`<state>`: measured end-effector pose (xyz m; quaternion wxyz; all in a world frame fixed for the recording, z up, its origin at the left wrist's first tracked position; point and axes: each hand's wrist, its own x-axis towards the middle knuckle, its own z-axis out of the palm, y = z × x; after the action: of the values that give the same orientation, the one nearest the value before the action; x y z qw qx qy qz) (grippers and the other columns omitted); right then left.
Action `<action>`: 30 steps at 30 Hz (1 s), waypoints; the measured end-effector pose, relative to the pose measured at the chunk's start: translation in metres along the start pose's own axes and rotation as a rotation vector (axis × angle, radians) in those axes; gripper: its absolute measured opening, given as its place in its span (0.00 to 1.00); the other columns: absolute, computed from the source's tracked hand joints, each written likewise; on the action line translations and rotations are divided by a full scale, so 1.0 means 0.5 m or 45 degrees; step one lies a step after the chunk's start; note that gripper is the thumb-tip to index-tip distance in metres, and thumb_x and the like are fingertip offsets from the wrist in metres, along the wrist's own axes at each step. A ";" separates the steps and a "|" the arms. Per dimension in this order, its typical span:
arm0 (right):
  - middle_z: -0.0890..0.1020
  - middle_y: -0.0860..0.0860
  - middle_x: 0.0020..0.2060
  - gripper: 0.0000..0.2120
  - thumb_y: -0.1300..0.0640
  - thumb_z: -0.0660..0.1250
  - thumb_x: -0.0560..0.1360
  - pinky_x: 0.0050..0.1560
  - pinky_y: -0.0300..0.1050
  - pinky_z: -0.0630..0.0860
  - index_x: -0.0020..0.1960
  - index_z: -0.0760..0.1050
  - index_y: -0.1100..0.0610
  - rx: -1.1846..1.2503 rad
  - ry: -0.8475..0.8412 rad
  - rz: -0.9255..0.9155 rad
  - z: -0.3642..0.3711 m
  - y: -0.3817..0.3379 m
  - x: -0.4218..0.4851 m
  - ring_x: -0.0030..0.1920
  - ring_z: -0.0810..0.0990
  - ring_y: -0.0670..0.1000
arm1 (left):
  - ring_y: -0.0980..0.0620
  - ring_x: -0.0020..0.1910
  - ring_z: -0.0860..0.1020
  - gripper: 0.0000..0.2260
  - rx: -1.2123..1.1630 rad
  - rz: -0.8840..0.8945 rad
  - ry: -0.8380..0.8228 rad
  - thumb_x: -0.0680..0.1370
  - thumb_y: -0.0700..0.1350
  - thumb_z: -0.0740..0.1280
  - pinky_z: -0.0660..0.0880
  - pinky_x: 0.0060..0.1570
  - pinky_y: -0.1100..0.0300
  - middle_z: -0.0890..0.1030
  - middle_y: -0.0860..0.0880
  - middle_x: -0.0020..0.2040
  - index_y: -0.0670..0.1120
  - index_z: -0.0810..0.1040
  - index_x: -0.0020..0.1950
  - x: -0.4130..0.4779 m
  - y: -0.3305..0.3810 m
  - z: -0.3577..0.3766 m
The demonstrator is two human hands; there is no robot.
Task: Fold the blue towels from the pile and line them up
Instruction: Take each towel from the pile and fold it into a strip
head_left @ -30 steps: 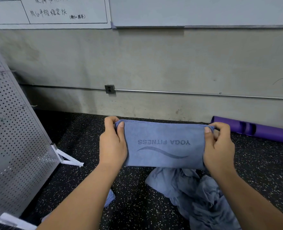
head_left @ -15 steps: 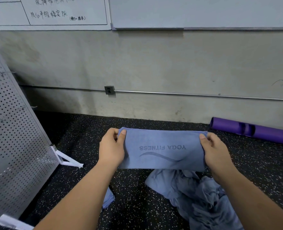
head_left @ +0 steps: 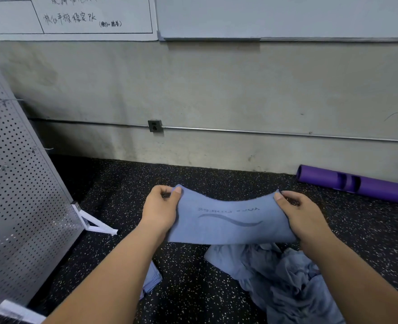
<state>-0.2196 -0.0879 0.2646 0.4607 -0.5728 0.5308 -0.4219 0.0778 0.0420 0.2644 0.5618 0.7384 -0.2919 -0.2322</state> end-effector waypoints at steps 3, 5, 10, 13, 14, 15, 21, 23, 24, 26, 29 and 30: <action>0.86 0.56 0.56 0.19 0.51 0.74 0.80 0.60 0.63 0.83 0.70 0.77 0.40 0.193 -0.211 0.097 -0.016 0.012 0.015 0.55 0.86 0.59 | 0.48 0.51 0.82 0.16 -0.110 -0.196 -0.170 0.82 0.52 0.73 0.76 0.45 0.54 0.83 0.46 0.55 0.51 0.76 0.68 0.010 -0.009 -0.008; 0.87 0.61 0.51 0.19 0.58 0.70 0.83 0.58 0.65 0.82 0.68 0.79 0.37 0.204 -0.294 0.058 -0.027 0.011 0.019 0.52 0.87 0.64 | 0.48 0.50 0.83 0.18 -0.167 -0.189 -0.219 0.83 0.45 0.72 0.77 0.45 0.55 0.84 0.44 0.54 0.53 0.74 0.71 0.015 -0.013 -0.015; 0.87 0.54 0.55 0.14 0.59 0.66 0.85 0.64 0.64 0.79 0.56 0.88 0.44 0.091 -0.224 -0.064 -0.033 0.021 0.030 0.60 0.83 0.62 | 0.53 0.40 0.81 0.15 -0.154 -0.014 -0.157 0.84 0.39 0.69 0.73 0.37 0.59 0.86 0.49 0.43 0.59 0.80 0.62 0.013 -0.007 -0.024; 0.86 0.56 0.55 0.11 0.58 0.67 0.84 0.61 0.63 0.80 0.55 0.88 0.47 0.112 -0.207 -0.039 -0.030 0.022 0.036 0.56 0.84 0.59 | 0.53 0.37 0.77 0.10 -0.175 0.019 -0.121 0.83 0.40 0.70 0.71 0.34 0.59 0.84 0.48 0.39 0.55 0.81 0.57 0.011 -0.004 -0.023; 0.87 0.57 0.55 0.09 0.57 0.68 0.84 0.59 0.61 0.80 0.55 0.87 0.48 0.134 -0.227 -0.038 -0.030 0.023 0.037 0.56 0.84 0.58 | 0.53 0.36 0.77 0.08 -0.191 0.007 -0.120 0.83 0.40 0.71 0.70 0.33 0.59 0.84 0.48 0.40 0.54 0.81 0.56 0.011 -0.003 -0.023; 0.87 0.57 0.55 0.08 0.57 0.70 0.83 0.60 0.60 0.80 0.56 0.87 0.49 0.165 -0.266 -0.030 -0.032 0.021 0.038 0.56 0.85 0.57 | 0.54 0.36 0.77 0.07 -0.207 -0.010 -0.131 0.82 0.40 0.72 0.70 0.34 0.59 0.84 0.47 0.41 0.52 0.82 0.55 0.010 -0.002 -0.024; 0.89 0.52 0.51 0.14 0.67 0.73 0.78 0.53 0.43 0.80 0.58 0.87 0.51 0.118 -0.368 -0.073 -0.047 0.011 0.025 0.54 0.87 0.50 | 0.52 0.41 0.79 0.09 -0.176 -0.049 -0.300 0.79 0.34 0.74 0.73 0.39 0.62 0.83 0.49 0.39 0.48 0.87 0.52 0.018 -0.011 -0.039; 0.89 0.46 0.50 0.14 0.65 0.75 0.78 0.55 0.40 0.78 0.55 0.88 0.48 0.040 -0.342 -0.104 -0.053 0.014 0.026 0.54 0.86 0.45 | 0.53 0.37 0.74 0.09 -0.092 0.025 -0.269 0.80 0.35 0.74 0.70 0.36 0.66 0.80 0.49 0.37 0.50 0.88 0.50 0.020 -0.015 -0.040; 0.89 0.43 0.50 0.14 0.65 0.75 0.78 0.56 0.40 0.78 0.54 0.89 0.47 0.025 -0.334 -0.112 -0.053 0.014 0.027 0.55 0.86 0.43 | 0.54 0.34 0.71 0.09 -0.063 0.061 -0.262 0.80 0.36 0.74 0.67 0.33 0.67 0.77 0.49 0.36 0.50 0.88 0.50 0.020 -0.017 -0.038; 0.89 0.42 0.49 0.14 0.65 0.75 0.78 0.59 0.40 0.78 0.55 0.89 0.47 0.013 -0.330 -0.121 -0.054 0.011 0.026 0.56 0.85 0.44 | 0.55 0.31 0.66 0.10 -0.038 0.095 -0.260 0.81 0.36 0.73 0.63 0.30 0.67 0.75 0.50 0.35 0.50 0.88 0.50 0.022 -0.021 -0.036; 0.90 0.47 0.50 0.16 0.66 0.77 0.75 0.64 0.46 0.79 0.57 0.88 0.49 0.036 -0.343 -0.106 -0.053 0.004 0.022 0.58 0.85 0.49 | 0.55 0.33 0.70 0.09 -0.076 0.066 -0.270 0.81 0.36 0.72 0.67 0.31 0.68 0.80 0.50 0.37 0.50 0.88 0.52 0.021 -0.018 -0.035; 0.89 0.48 0.50 0.17 0.67 0.78 0.74 0.65 0.48 0.79 0.58 0.88 0.49 0.041 -0.355 -0.092 -0.053 0.006 0.022 0.58 0.85 0.49 | 0.55 0.35 0.73 0.09 -0.117 0.041 -0.289 0.80 0.36 0.73 0.70 0.33 0.69 0.82 0.49 0.39 0.50 0.88 0.52 0.020 -0.015 -0.035</action>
<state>-0.2453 -0.1011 0.2677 0.5236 -0.6370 0.4339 -0.3631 0.0979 0.0488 0.2614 0.5622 0.6759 -0.3546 -0.3183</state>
